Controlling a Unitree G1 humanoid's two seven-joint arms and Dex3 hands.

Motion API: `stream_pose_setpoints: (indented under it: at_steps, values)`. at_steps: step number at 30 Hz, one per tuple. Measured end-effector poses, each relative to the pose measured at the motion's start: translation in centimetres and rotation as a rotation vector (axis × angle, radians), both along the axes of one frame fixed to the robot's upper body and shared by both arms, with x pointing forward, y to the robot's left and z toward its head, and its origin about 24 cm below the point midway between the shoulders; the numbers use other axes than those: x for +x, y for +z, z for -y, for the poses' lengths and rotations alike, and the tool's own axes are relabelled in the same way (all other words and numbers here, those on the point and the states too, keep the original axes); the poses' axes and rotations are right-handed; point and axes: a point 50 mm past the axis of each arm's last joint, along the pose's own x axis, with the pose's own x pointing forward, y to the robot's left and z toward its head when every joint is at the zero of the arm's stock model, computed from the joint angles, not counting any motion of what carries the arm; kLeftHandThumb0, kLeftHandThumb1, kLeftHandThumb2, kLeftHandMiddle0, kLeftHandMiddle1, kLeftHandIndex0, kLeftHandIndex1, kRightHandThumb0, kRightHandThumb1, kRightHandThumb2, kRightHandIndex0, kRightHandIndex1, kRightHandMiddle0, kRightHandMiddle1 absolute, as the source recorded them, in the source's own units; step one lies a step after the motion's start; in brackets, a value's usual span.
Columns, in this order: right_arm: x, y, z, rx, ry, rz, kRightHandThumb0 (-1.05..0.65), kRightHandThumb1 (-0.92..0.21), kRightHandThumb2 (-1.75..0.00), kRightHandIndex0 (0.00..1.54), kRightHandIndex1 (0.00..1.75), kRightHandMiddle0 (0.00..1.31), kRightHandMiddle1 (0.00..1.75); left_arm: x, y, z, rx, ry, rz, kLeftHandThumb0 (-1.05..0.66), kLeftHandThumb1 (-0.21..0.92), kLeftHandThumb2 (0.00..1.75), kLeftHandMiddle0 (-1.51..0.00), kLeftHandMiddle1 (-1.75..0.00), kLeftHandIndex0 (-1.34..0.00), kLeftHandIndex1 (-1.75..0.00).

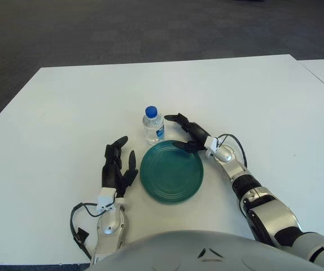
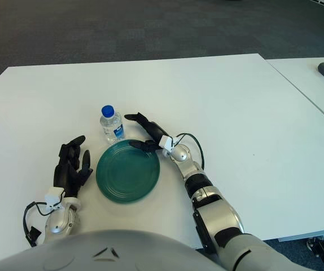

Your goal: Put the bottle into the plate.

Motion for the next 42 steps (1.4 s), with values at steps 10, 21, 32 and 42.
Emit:
stream_pose_setpoints:
  at_steps: [10, 21, 32, 42]
  values:
    - [1.7, -0.2, 1.7, 0.115, -0.159, -0.12, -0.9, -0.92, -0.73, 0.3, 0.0, 0.0, 0.7, 1.5, 0.2, -0.4, 0.053, 0.01, -0.04, -0.89, 0.92, 0.28, -0.42, -0.11, -0.02, -0.92]
    - [2.2, -0.2, 1.4, 0.184, -0.215, -0.186, -0.84, -0.92, -0.81, 0.29, 0.01, 0.0, 0.69, 2.2, 0.4, -0.4, 0.059, -0.006, -0.064, -0.9, 0.92, 0.16, -0.4, -0.06, 0.0, -0.86]
    - [1.6, -0.2, 1.2, 0.225, -0.218, -0.185, -0.82, -0.92, -0.81, 0.36, 0.03, 0.0, 0.83, 3.0, 0.7, -0.3, 0.065, -0.019, -0.085, -0.9, 0.9, 0.1, -0.36, -0.03, 0.0, -0.78]
    - [-0.6, -0.3, 2.0, 0.294, -0.189, -0.184, -0.77, -0.92, -0.77, 0.37, 0.02, 0.0, 0.88, 4.3, 1.0, -0.1, 0.128, -0.102, -0.117, -0.92, 0.9, 0.08, -0.32, 0.0, 0.0, -0.75]
